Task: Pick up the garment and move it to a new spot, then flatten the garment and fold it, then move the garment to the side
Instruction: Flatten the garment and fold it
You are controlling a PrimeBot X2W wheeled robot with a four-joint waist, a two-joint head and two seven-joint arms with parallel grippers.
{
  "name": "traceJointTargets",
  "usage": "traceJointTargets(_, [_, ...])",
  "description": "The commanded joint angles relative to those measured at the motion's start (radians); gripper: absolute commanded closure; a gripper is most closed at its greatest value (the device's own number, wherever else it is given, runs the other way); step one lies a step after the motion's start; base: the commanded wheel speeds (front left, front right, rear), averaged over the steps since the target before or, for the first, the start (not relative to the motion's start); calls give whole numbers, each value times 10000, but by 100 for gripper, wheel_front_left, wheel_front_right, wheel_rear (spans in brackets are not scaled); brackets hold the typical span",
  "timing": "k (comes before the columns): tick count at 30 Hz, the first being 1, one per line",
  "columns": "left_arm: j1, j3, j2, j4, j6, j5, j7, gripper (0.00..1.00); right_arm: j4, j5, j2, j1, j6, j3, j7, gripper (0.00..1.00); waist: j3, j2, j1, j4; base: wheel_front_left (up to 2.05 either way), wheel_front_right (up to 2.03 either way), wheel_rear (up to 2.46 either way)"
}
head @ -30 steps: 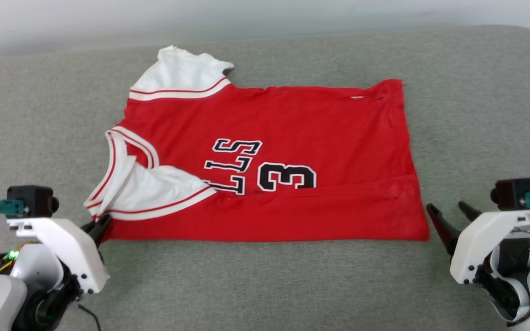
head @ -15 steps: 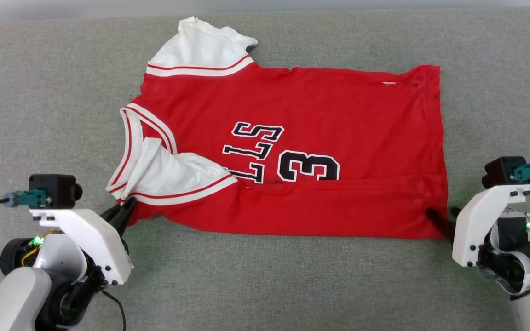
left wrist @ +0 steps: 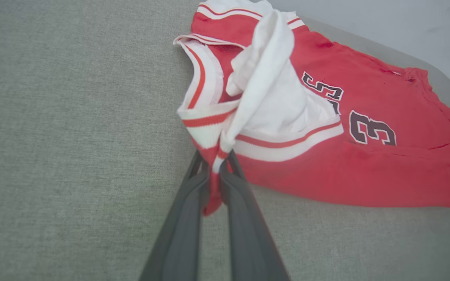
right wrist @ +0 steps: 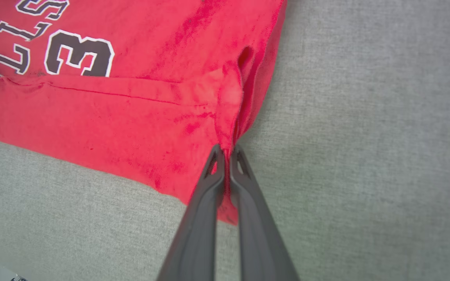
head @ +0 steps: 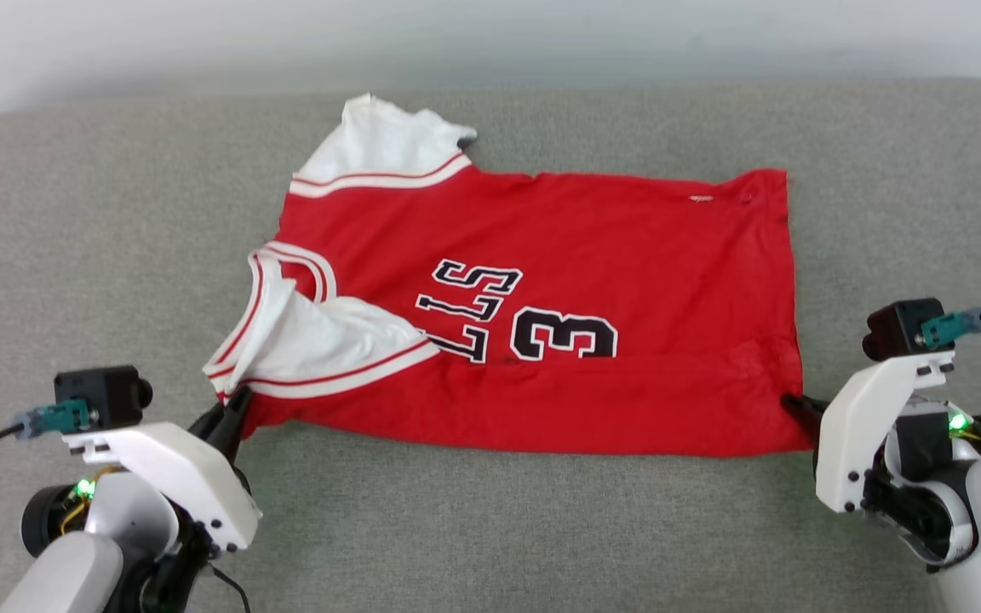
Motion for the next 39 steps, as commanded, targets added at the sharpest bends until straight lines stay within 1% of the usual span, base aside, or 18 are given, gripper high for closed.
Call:
traceJointTargets(1, [191, 8, -18, -23, 67, 2, -88, 100, -89, 34, -48, 241, 0, 9, -63, 100, -365, -1, -1, 39, 0, 0, 0])
traceJointTargets(8, [1200, 25, 66, -517, 448, -57, -203, 100, -760, 67, -32, 1138, 0, -162, 15, 100, -1148, -1, -1, 134, 0, 0, 0])
traceJointTargets(11, [1725, 2, 98, -737, 632, -197, -41, 100, -1139, 88, -54, 1640, -2, -319, 201, 100, -1321, -1, -1, 172, 0, 0, 0])
traceJointTargets(13, [2014, -102, 99, -708, 632, -335, 149, 100, -1330, 104, 8, 1981, -2, -446, 356, 100, -1349, -1, -1, 187, 0, 0, 0])
traceJointTargets(15, [2157, -235, -57, -530, 522, -543, 314, 100, -1353, 64, 95, 2267, 0, -587, 422, 100, -1337, -1, -1, 190, 0, 0, 0])
traceJointTargets(18, [2073, -389, -402, 52, 173, -918, 392, 100, -1095, -16, 188, 2593, -2, -788, 343, 100, -1298, -1, -1, 188, 0, 0, 0])
traceJointTargets(19, [1982, -403, -450, 339, 57, -935, 356, 89, -982, 12, 214, 2653, -2, -818, 234, 76, -1285, -1, -1, 179, 0, 0, 0])
traceJointTargets(20, [1845, -329, -517, 567, 11, -914, 177, 44, -908, -28, 259, 2719, 0, -786, 102, 5, -1284, -1, -1, 164, 0, 0, 0])
traceJointTargets(21, [1758, -310, -610, 803, -55, -890, 58, 0, -878, -14, 320, 2745, -2, -768, -122, 0, -1283, -1, -1, 141, 0, 0, 0])
traceJointTargets(24, [1580, -210, -684, 1223, -169, -805, -325, 0, -915, 17, 221, 2816, -2, -602, -1029, 0, -1347, -1, -1, 33, 0, 0, 0])
traceJointTargets(25, [1580, -210, -684, 1223, -169, -805, -325, 0, -915, 17, 221, 2816, -2, -602, -1029, 0, -1347, -1, -1, 33, 0, 0, 0])
traceJointTargets(26, [1459, -102, -612, 1277, -199, -618, -666, 0, -1079, -35, 124, 2750, 0, -437, -2019, 0, -1399, -1, -1, -42, 0, 0, 0])
traceJointTargets(28, [1339, 18, -590, 1222, -125, -402, -1075, 0, -1236, -137, 119, 2727, 0, -413, -3069, 0, -1482, -1, -1, -118, 0, 0, 0])
traceJointTargets(29, [1235, 106, -577, 1109, -55, -165, -1465, 0, -1274, -263, 164, 2811, -2, -460, -3875, 0, -1597, -1, -1, -174, 0, 0, 0])
traceJointTargets(30, [1160, 147, -561, 1055, 16, -25, -1647, 0, -1363, -380, 187, 2833, 0, -500, -4316, 0, -1639, -1, -1, -200, 0, 0, 0])
traceJointTargets(31, [1160, 147, -561, 1055, 16, -25, -1647, 0, -1363, -380, 187, 2833, 0, -500, -4316, 0, -1639, -1, -1, -200, 0, 0, 0])
traceJointTargets(34, [939, 313, -569, 853, 248, 347, -2204, 0, -1518, -832, 347, 2801, 0, -620, -5331, 0, -1756, -1, -1, -363, 0, 0, 0])
traceJointTargets(39, [393, 395, -428, 591, 393, 794, -2587, 0, -1882, -1419, 682, 2427, 0, -713, -6275, 0, -1677, -1, -1, -715, 0, 0, 0])
